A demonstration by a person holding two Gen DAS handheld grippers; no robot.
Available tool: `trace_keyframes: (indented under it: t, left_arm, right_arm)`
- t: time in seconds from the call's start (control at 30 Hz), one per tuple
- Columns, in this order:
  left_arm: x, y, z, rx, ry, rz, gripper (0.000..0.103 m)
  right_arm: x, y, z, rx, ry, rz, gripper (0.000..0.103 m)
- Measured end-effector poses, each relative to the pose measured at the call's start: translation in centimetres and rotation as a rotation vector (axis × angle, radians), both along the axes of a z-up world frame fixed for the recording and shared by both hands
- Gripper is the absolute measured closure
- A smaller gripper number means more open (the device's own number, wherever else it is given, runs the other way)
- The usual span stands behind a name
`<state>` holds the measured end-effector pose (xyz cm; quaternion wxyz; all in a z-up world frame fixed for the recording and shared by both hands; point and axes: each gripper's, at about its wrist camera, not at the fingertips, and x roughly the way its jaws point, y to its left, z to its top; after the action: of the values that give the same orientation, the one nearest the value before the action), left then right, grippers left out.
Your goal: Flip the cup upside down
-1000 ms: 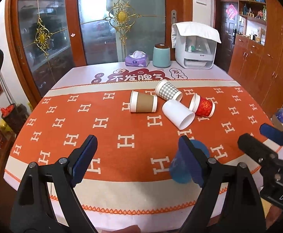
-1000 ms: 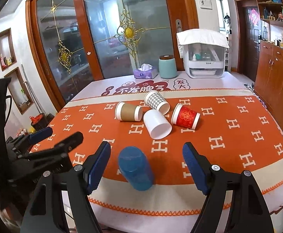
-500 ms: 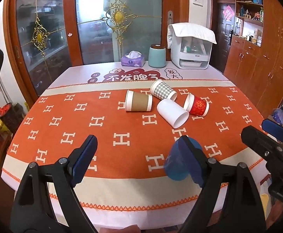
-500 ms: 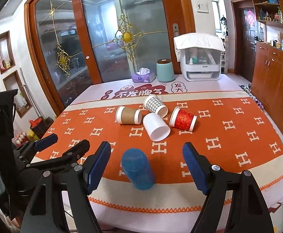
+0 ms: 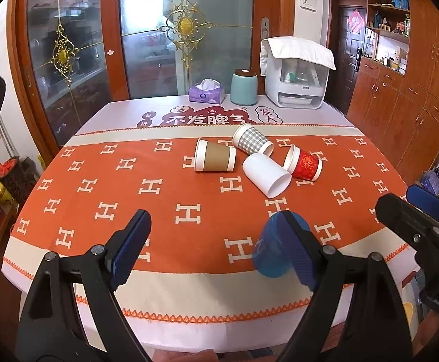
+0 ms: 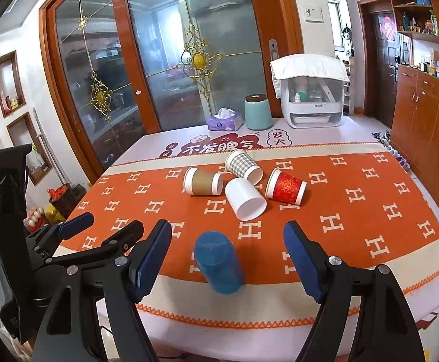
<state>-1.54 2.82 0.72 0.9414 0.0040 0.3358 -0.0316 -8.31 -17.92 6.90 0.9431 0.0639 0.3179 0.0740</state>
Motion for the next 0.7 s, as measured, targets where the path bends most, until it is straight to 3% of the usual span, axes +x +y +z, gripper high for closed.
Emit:
trace_keyframes:
  t: [0.7]
  left_arm:
    - [-1.8,0.3,0.7,0.002,-0.012,0.006,0.02]
  right_arm:
    - [-1.3,0.5,0.6,0.007,-0.012,0.012,0.022]
